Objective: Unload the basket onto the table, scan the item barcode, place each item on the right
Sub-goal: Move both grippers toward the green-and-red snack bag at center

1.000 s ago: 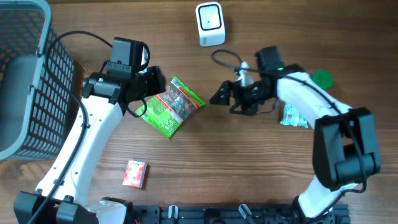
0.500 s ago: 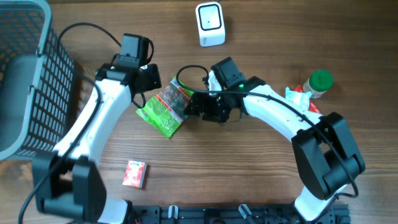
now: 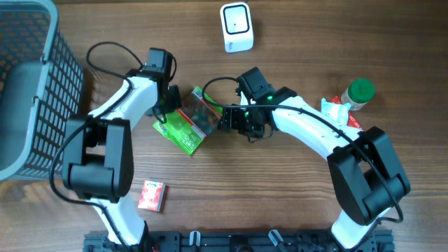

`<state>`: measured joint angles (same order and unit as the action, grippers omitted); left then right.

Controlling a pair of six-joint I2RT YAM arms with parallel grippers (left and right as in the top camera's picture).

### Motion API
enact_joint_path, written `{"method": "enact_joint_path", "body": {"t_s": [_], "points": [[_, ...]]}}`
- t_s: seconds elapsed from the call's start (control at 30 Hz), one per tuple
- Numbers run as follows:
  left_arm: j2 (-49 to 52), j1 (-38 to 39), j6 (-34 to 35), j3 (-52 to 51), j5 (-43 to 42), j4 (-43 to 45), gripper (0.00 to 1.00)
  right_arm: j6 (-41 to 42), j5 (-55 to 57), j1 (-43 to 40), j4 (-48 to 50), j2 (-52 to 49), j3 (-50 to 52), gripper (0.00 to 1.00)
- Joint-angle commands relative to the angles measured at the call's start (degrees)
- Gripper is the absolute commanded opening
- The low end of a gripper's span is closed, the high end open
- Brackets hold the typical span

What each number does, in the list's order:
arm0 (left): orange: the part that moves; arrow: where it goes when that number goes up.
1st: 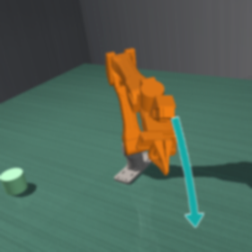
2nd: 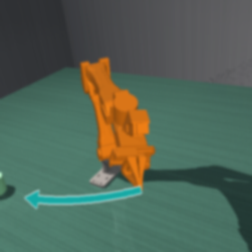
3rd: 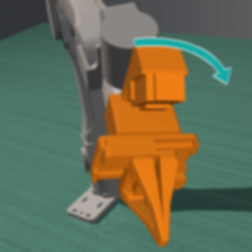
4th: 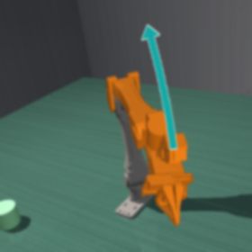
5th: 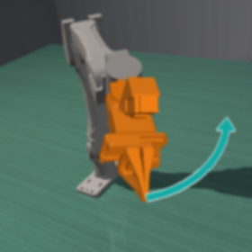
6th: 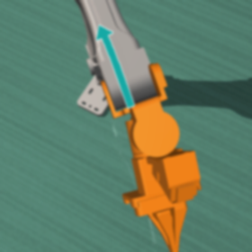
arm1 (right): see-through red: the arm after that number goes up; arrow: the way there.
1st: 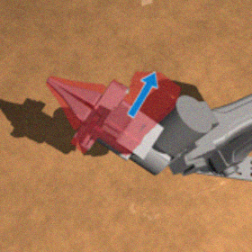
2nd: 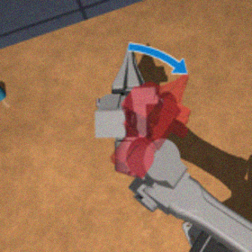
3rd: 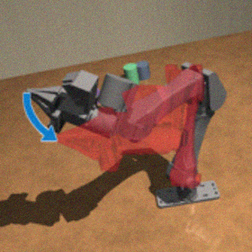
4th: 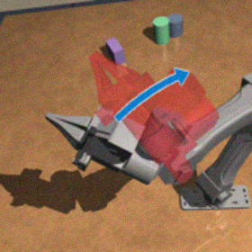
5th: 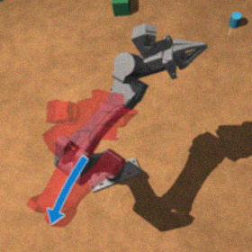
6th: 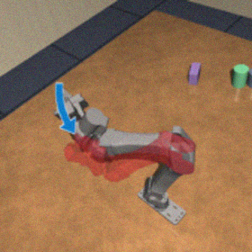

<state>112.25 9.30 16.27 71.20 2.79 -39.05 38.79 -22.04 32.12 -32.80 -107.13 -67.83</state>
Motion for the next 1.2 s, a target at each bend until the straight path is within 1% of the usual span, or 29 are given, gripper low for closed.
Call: {"method": "enact_joint_path", "body": {"t_s": [0.0,0.13,0.2,0.23,0.33,0.4,0.47,0.53,0.6,0.63,0.67,0.7,0.77,0.83,0.87,0.93,1.03,1.17], "points": [[0.24,-0.04,-0.85,0.07,-11.30,-5.20,0.04,-0.04,1.66,0.17,-1.95,0.52,-0.07,0.73],[0.26,0.13,-0.87,0.07,-22.27,-14.71,0.04,-2.62,1.66,0.15,-3.10,0.52,-0.07,0.73],[0.26,0.98,-1.05,0.07,-29.11,-21.94,0.05,-6.01,1.68,-0.63,-4.46,0.52,-0.07,0.68],[0.26,1.36,-1.46,0.07,-30.51,-23.43,0.05,-6.60,1.68,-1.11,-5.11,0.52,-0.07,0.69],[0.02,3.52,-6.05,0.07,-35.95,-27.65,0.06,-8.79,1.49,-3.96,-7.74,0.55,-0.09,0.69],[-0.50,4.72,-8.00,0.09,-38.99,-28.87,0.12,-10.91,0.24,-6.03,-9.09,0.63,-0.09,0.68],[-2.05,5.79,-8.59,0.22,-40.30,-28.81,0.20,-14.45,-2.32,-8.83,-10.95,0.90,-0.09,0.67],[-3.93,6.38,-8.61,1.66,-39.67,-28.20,0.21,-17.40,-5.51,-11.15,-12.37,1.29,-0.09,0.60],[-6.12,6.27,-8.59,4.09,-36.63,-26.18,0.19,-18.56,-7.78,-12.57,-13.33,1.62,-0.09,0.59],[-7.34,6.05,-8.50,5.38,-33.83,-24.35,0.16,-19.52,-8.74,-13.11,-13.60,1.62,-0.09,0.60],[-8.52,5.75,-8.07,6.45,-30.47,-21.81,0.13,-19.96,-8.98,-13.57,-13.66,1.68,-0.09,0.61],[-9.75,5.49,-8.13,7.13,-27.26,-18.12,0.04,-19.93,-8.90,-13.77,-13.77,1.68,-0.09,0.63],[-11.26,5.42,-8.13,7.19,-17.49,-9.46,0.04,-19.91,-8.92,-13.81,-13.77,1.68,-0.09,0.64],[-11.02,5.49,-8.17,7.04,-11.08,-2.08,0.04,-19.91,-8.92,-13.81,-13.77,1.68,-0.09,0.65],[-10.32,5.55,-8.20,6.47,-10.38,2.25,0.04,-19.93,-8.92,-13.81,-13.79,1.68,-0.09,0.66],[-8.92,5.60,-8.20,5.79,-10.40,6.54,0.04,-19.89,-8.92,-13.77,-13.90,1.66,-0.09,0.66],[-6.01,5.60,-8.17,5.66,-10.40,8.76,0.04,-19.89,-8.90,-13.73,-14.01,1.66,-0.09,0.66],[-1.31,5.55,-8.20,5.66,-10.36,9.29,0.04,-19.89,-8.92,-13.73,-14.01,1.66,-0.09,0.67]]}}
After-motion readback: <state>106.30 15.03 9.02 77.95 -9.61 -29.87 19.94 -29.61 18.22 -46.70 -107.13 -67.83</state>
